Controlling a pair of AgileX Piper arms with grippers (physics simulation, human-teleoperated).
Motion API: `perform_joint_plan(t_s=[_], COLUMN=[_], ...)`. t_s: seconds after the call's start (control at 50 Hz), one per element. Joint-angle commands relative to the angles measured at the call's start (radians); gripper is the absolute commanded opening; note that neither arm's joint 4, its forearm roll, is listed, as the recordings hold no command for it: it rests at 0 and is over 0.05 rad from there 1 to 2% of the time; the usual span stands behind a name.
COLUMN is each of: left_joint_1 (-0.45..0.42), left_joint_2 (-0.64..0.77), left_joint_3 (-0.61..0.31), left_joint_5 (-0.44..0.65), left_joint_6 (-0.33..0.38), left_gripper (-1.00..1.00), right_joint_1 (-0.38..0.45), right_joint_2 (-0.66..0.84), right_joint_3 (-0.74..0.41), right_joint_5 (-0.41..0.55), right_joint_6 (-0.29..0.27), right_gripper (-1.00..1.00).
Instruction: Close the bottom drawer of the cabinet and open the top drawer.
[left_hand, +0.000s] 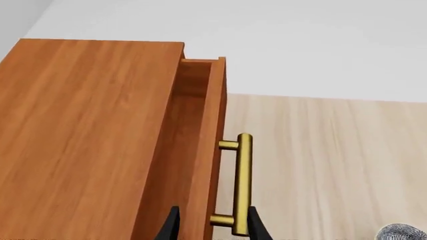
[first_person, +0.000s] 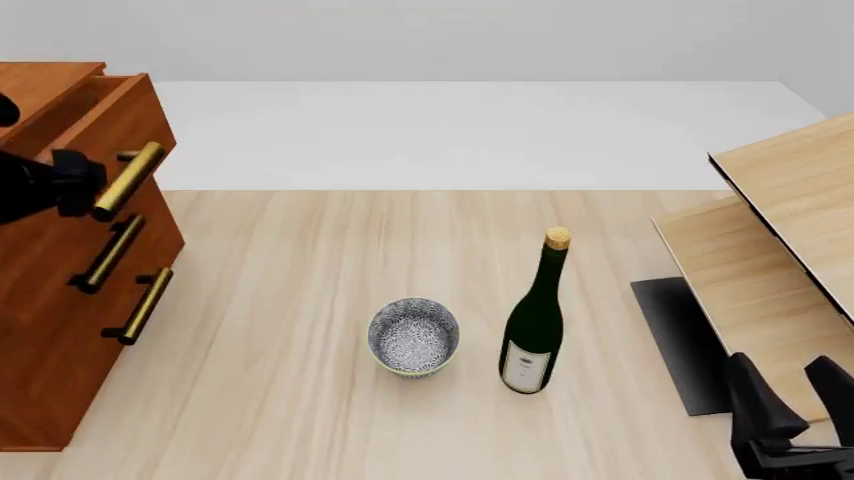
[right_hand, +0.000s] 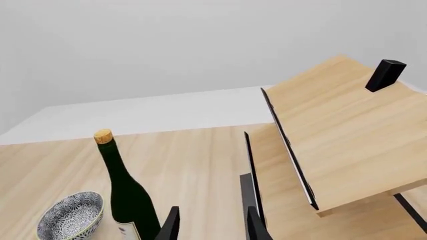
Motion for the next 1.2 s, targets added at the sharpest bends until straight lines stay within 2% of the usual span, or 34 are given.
perform_joint_plan(t_s=[0.02,0.6,1.2], left_joint_1=[0.004,-0.047,-0.141], left_joint_2=[0.004,0.002,0.045], left_joint_3=[0.025,0.056,0.061], left_joint_5=[-0.017,-0.037,-0.072], left_joint_6=[-0.01,-0.044,-0.096], left_gripper=[1.0,1.0,1.0], right_joint_1=[0.0,-0.001,-0.006], right_joint_2=[-0.002,0.005,0.006], right_joint_3=[0.0,-0.001,-0.002], right_joint_5=[0.002,-0.004,-0.005], right_joint_6=[0.0,0.001,0.005], right_gripper=[1.0,1.0,1.0])
